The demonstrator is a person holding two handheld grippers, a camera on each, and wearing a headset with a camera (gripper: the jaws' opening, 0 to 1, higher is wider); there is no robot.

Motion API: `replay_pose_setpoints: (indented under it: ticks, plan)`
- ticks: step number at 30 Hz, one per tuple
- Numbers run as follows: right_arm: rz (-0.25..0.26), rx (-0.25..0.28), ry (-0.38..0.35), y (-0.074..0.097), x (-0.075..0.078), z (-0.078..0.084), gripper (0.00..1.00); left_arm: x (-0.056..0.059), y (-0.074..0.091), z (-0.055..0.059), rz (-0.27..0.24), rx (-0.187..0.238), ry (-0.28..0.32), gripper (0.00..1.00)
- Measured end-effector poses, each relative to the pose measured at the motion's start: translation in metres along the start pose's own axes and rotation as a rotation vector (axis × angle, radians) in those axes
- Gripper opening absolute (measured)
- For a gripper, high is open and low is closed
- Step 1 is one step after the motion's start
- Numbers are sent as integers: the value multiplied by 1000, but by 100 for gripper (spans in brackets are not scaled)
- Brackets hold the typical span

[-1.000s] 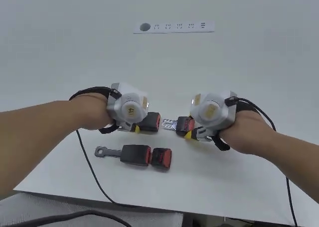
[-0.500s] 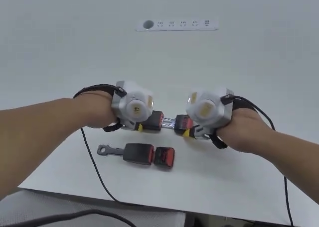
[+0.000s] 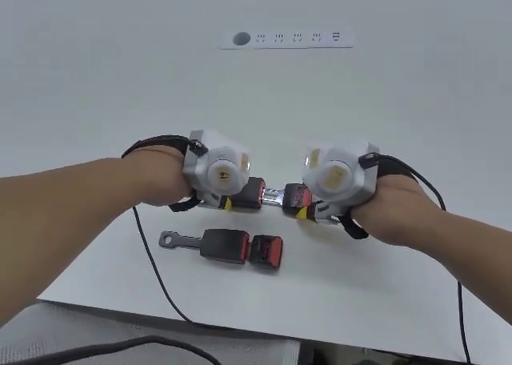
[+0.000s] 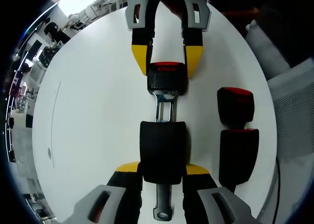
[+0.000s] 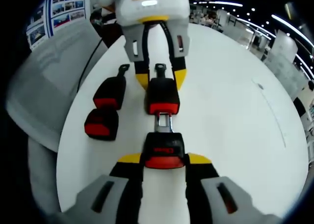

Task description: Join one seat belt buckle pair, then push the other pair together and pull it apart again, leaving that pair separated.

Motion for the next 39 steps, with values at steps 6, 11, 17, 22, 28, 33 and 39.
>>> replay_pose_setpoints:
  ticks: [6, 11, 17, 22, 28, 33, 39]
  plan:
    - [-2, 7, 2, 0, 0, 0, 32, 0, 0, 0, 3, -5, -6, 32]
    - [-4, 10, 5, 0, -1, 0, 32, 1, -1, 0, 3, -6, -5, 32]
    - [-2, 13, 40, 0, -3, -1, 32, 2, -1, -1, 4, -16, -18, 32]
    - [-11, 19, 28, -2, -3, -3, 32, 2, -2, -1, 3, -20, -24, 32]
    - [-13, 26, 26, -5, -3, -7, 32, 2, -2, -1, 4, -19, -26, 31]
    - [-20, 28, 18, -8, -5, -10, 32, 3, -2, -2, 6, -29, -48, 31]
    - [-28, 28, 1, -8, -4, -10, 31, 2, -2, -1, 5, -16, -36, 31]
Point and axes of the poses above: the centre of the closed fingertips' face, and the gripper's own axes: y roughly backward along the fingers, x roughly to its right, z roughly out of its underside, the point moved 2 cm from there along y, roughly backward along the fingers, and after that the axes turned 4 degrees about -x, right-handed, at the moved point
